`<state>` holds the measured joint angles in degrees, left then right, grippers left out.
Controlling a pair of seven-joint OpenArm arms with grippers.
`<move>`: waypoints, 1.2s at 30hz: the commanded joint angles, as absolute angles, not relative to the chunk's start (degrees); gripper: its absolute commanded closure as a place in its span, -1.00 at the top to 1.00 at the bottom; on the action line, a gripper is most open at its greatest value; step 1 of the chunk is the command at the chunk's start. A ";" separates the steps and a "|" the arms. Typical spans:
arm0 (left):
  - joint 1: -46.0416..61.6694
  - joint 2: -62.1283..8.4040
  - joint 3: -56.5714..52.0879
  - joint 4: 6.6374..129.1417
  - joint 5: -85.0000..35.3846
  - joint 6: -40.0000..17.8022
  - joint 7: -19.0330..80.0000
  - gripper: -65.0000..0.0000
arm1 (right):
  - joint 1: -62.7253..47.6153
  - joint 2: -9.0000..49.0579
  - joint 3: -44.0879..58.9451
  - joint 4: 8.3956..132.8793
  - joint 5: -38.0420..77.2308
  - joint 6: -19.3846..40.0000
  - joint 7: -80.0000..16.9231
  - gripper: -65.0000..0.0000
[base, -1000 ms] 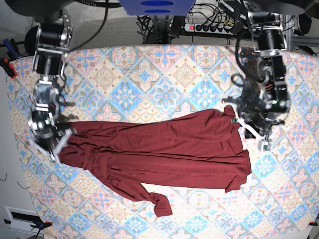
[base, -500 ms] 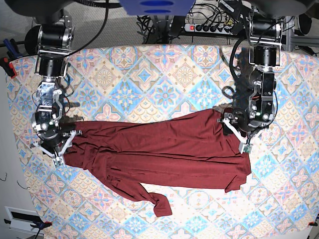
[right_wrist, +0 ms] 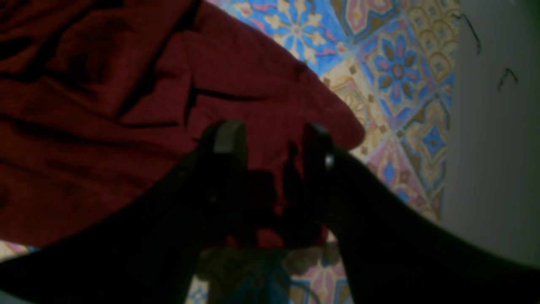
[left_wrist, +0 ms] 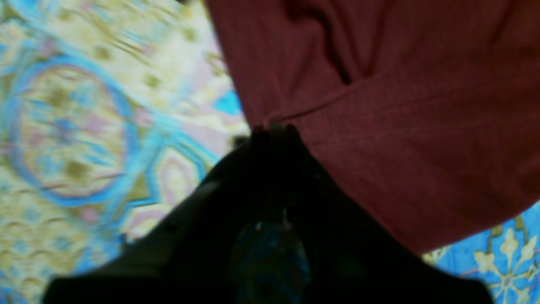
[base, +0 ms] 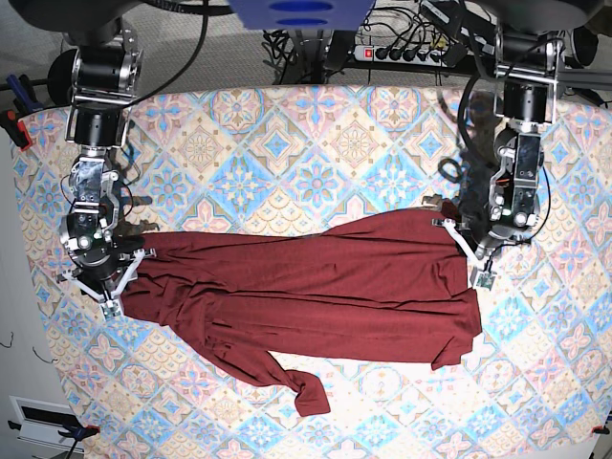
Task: Layout the t-shirt on the table in an organized manner, then fold the t-shirt properly
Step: 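Pull the shirt edge with the left gripper away from the right gripper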
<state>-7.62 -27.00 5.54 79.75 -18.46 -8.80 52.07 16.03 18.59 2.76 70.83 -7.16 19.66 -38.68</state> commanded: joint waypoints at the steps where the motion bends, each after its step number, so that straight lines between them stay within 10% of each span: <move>1: -7.78 -28.44 5.05 83.12 -18.77 -8.66 51.21 -1.00 | 17.80 19.56 3.03 71.60 -6.90 19.30 -37.49 -0.33; 36: 24.57 -50.86 -4.18 113.54 -16.48 -20.70 51.21 -1.00 | 17.80 19.56 2.86 66.42 -6.90 19.38 -40.57 -0.33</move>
<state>24.77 -49.52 -3.51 113.08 -17.23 -21.15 51.75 16.21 18.57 2.72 65.60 -7.09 19.53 -41.47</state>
